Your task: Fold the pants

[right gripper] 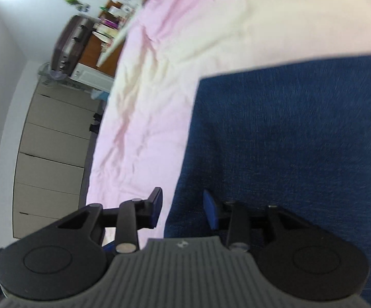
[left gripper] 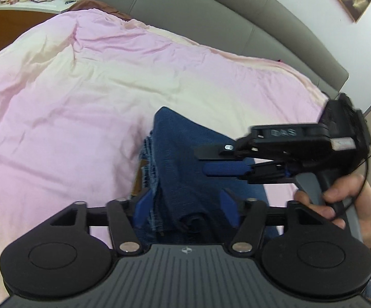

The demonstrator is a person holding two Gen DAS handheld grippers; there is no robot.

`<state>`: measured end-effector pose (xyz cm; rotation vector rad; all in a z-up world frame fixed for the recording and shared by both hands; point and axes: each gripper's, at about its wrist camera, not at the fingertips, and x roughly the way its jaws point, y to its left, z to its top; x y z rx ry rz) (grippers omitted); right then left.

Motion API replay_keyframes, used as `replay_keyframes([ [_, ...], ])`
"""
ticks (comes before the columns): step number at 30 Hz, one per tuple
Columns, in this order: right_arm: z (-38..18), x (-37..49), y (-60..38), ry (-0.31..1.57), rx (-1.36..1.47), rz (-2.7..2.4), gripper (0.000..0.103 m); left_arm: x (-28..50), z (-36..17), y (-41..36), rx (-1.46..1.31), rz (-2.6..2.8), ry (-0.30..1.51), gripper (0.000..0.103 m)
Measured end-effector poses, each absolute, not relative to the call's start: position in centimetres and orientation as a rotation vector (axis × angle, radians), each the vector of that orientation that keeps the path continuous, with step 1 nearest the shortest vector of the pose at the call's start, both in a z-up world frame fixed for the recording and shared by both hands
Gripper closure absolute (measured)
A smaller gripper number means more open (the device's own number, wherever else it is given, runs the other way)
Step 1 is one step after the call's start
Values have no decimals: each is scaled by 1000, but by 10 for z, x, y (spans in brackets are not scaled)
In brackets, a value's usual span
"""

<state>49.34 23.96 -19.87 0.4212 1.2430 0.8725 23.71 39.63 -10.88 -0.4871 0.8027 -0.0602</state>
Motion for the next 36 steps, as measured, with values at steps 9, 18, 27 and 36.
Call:
replay_keyframes([
  [9,-177,459,113,1053,257,816,62,251,-150,383,-607,70,867,46],
  [18,-209,410,33,990,144,806,88,242,-94,351,-361,58,863,86],
  [27,-263,388,63,1015,66,804,95,253,-182,379,-355,159,992,85],
  [36,-312,395,75,1079,83,764,103,258,-212,381,-357,155,1016,74],
])
